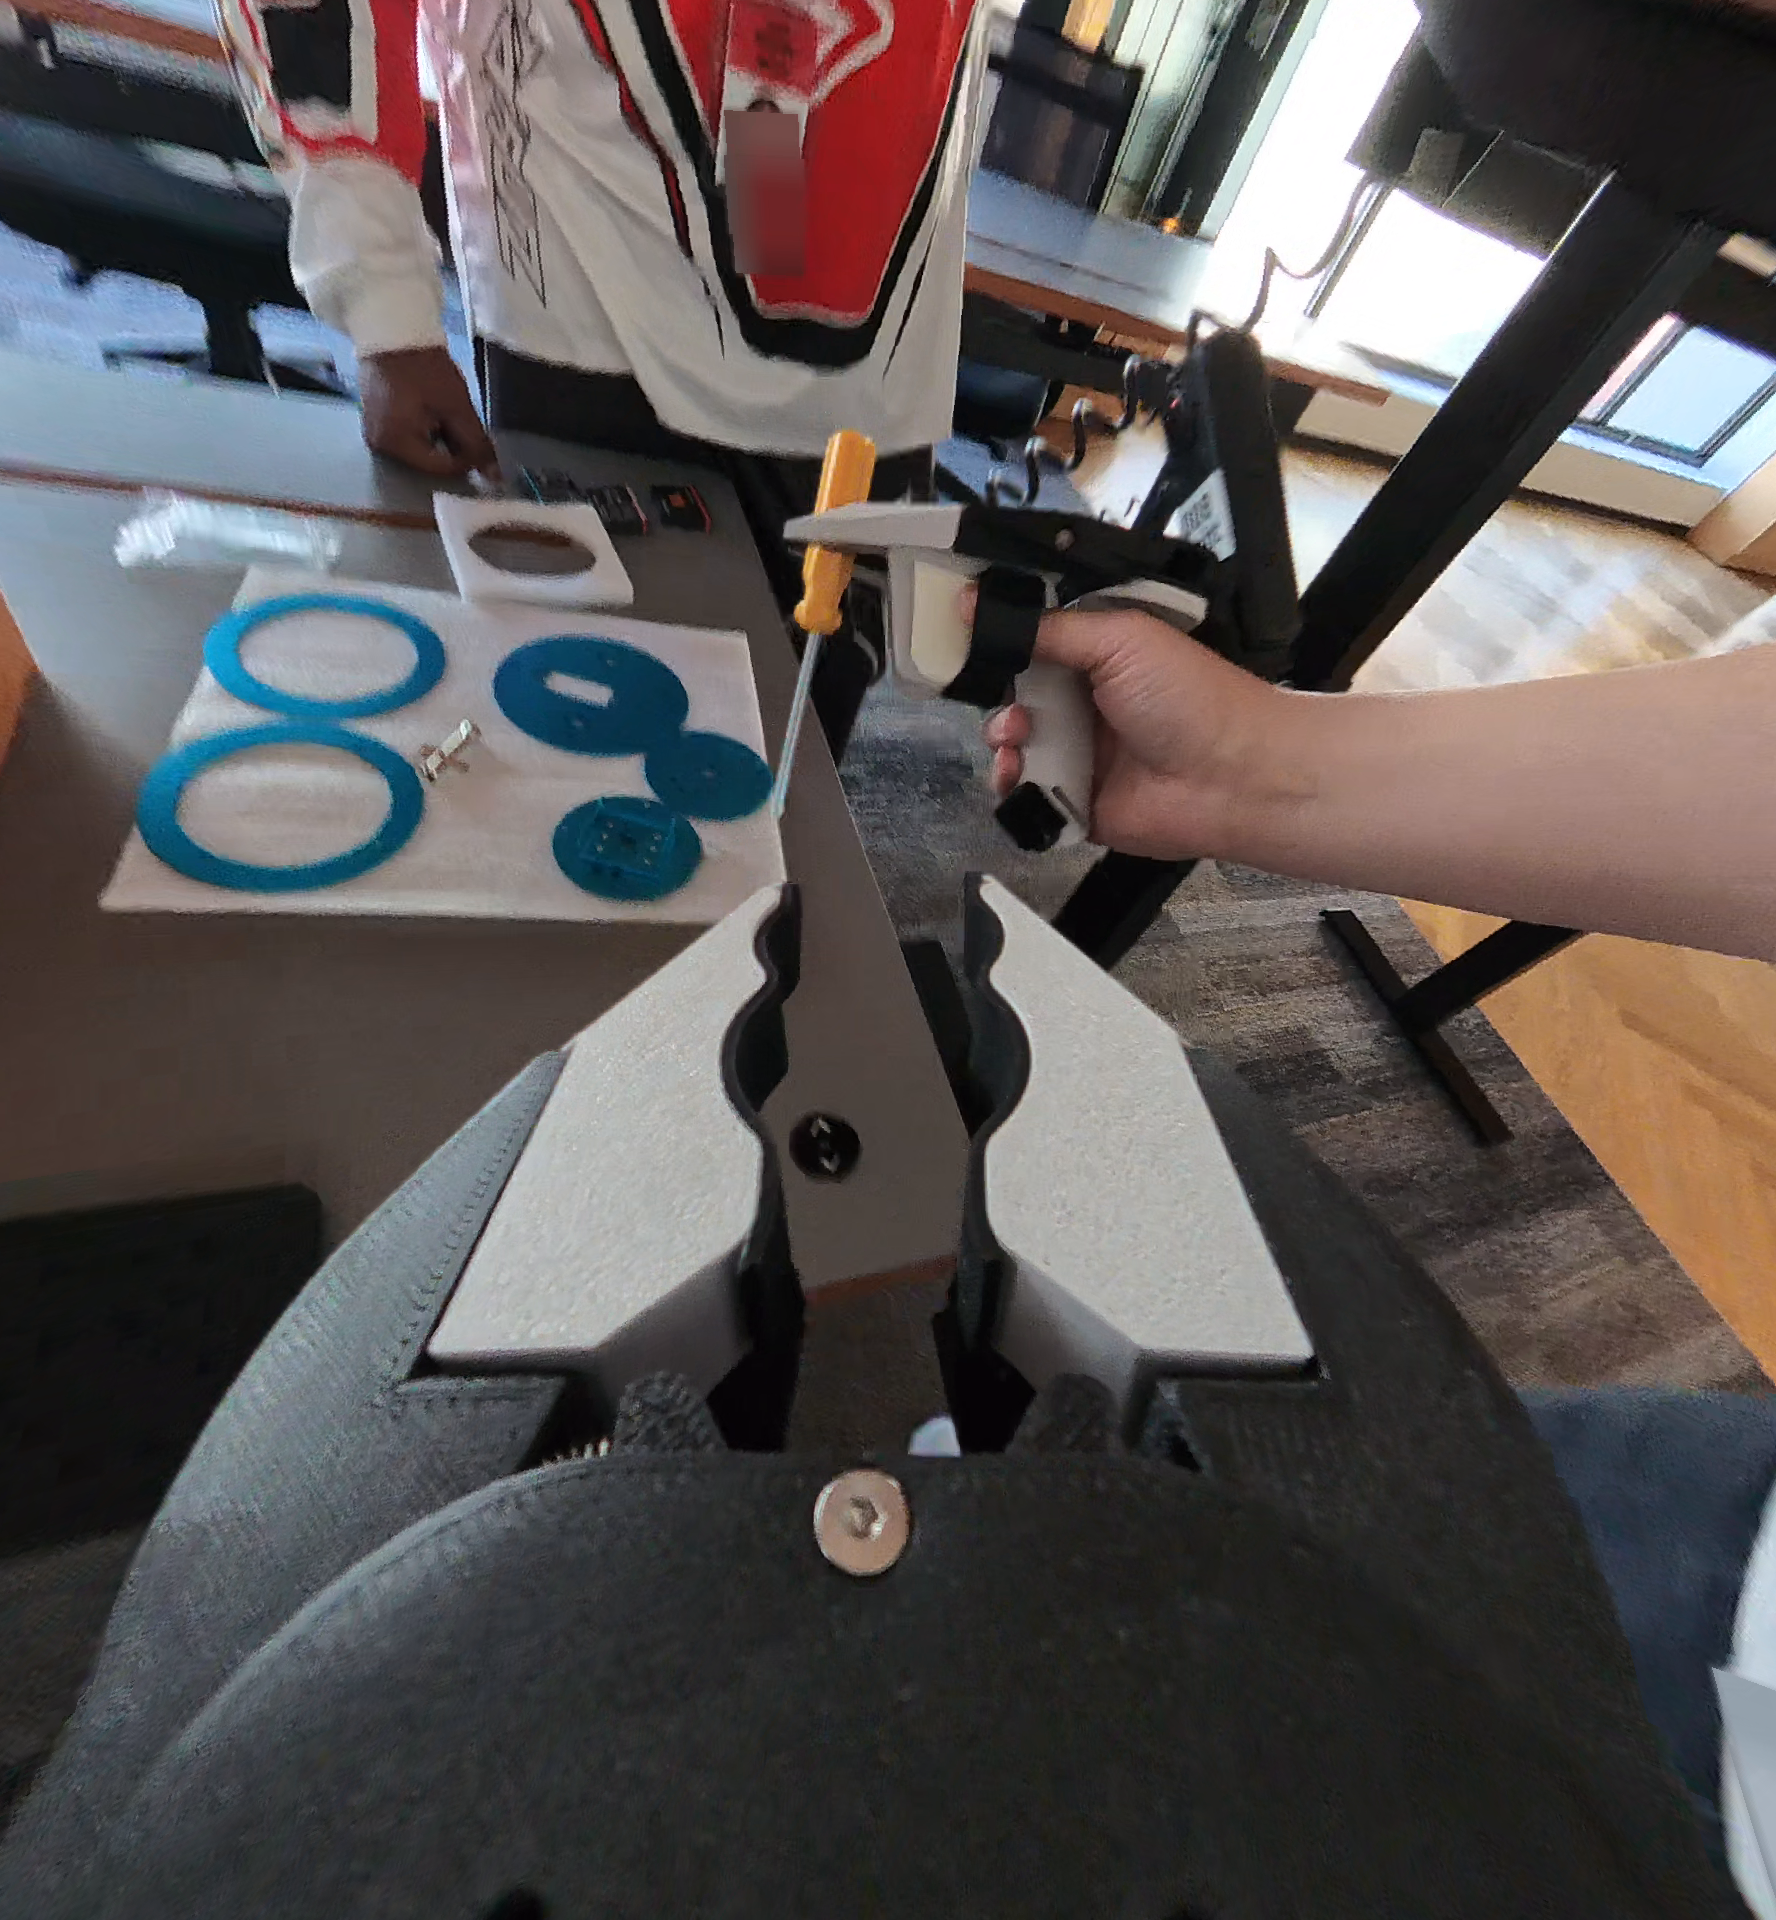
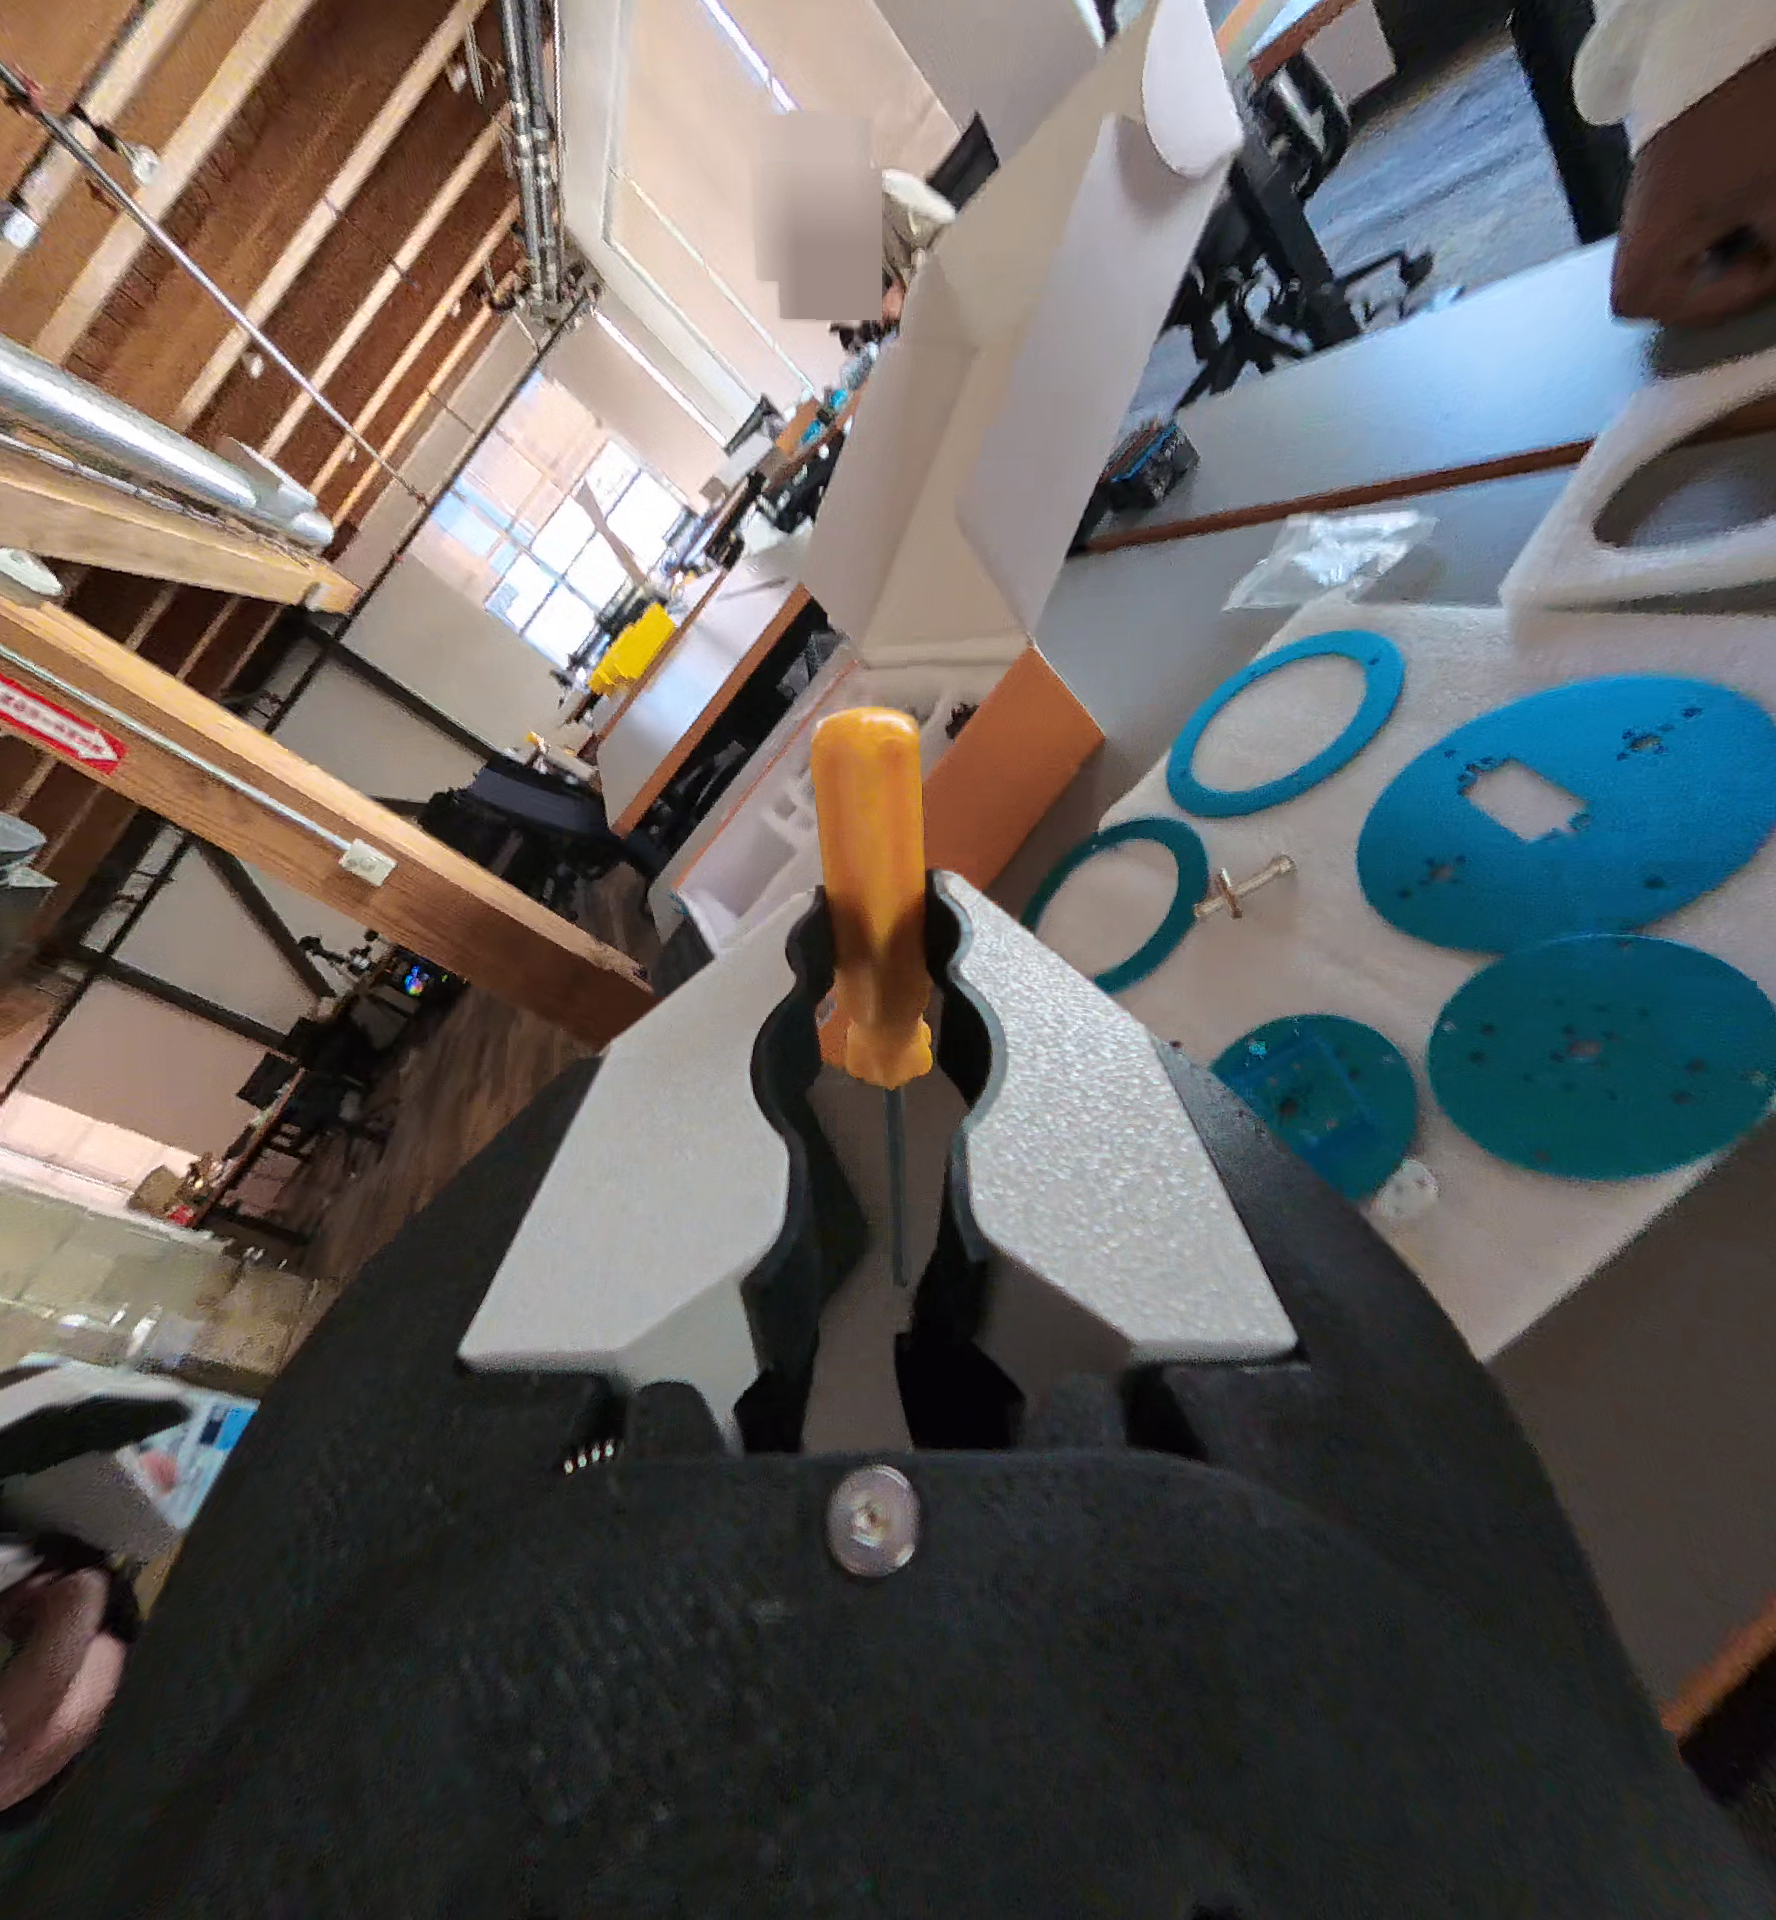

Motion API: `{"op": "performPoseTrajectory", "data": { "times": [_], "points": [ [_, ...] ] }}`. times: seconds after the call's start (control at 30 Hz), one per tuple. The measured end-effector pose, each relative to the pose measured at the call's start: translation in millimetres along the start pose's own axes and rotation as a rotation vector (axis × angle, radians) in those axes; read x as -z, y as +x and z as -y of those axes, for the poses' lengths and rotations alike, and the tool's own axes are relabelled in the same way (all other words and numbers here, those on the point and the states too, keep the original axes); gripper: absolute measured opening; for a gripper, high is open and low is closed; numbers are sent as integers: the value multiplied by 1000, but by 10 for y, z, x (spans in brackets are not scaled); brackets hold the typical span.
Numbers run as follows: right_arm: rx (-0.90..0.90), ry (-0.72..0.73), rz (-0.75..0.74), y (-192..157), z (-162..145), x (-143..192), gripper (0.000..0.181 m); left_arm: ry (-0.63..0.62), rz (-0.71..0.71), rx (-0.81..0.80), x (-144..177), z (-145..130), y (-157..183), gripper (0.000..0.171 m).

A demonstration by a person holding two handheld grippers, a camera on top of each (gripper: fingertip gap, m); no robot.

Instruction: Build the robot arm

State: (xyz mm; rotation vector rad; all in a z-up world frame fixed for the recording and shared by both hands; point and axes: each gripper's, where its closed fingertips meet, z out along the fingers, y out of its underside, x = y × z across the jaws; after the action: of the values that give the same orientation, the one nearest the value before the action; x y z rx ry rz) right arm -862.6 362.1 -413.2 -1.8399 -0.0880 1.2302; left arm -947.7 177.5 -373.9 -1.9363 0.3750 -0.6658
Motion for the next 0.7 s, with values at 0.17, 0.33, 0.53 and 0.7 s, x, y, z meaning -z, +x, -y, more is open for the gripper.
{"op": "performPoseTrajectory", "data": {
  "times": [0.17, 0.33, 0.53, 0.7],
  "points": [
    [-149, -126, 87, -108, -509, 373, 15, -91, 52, 122, -154, -289, 98, 30],
    [-130, -263, 285, -566, -746, 474, 16, -149, 71, 154, -557, -343, 122, 35],
    [-101, -267, 399, -956, -503, 500, 16, -251, 2, 74, -878, -238, 178, 35],
    [-122, -263, 409, -995, -463, 382, 16, -333, -123, 55, -1003, -326, 186, 1]
  ]
}}
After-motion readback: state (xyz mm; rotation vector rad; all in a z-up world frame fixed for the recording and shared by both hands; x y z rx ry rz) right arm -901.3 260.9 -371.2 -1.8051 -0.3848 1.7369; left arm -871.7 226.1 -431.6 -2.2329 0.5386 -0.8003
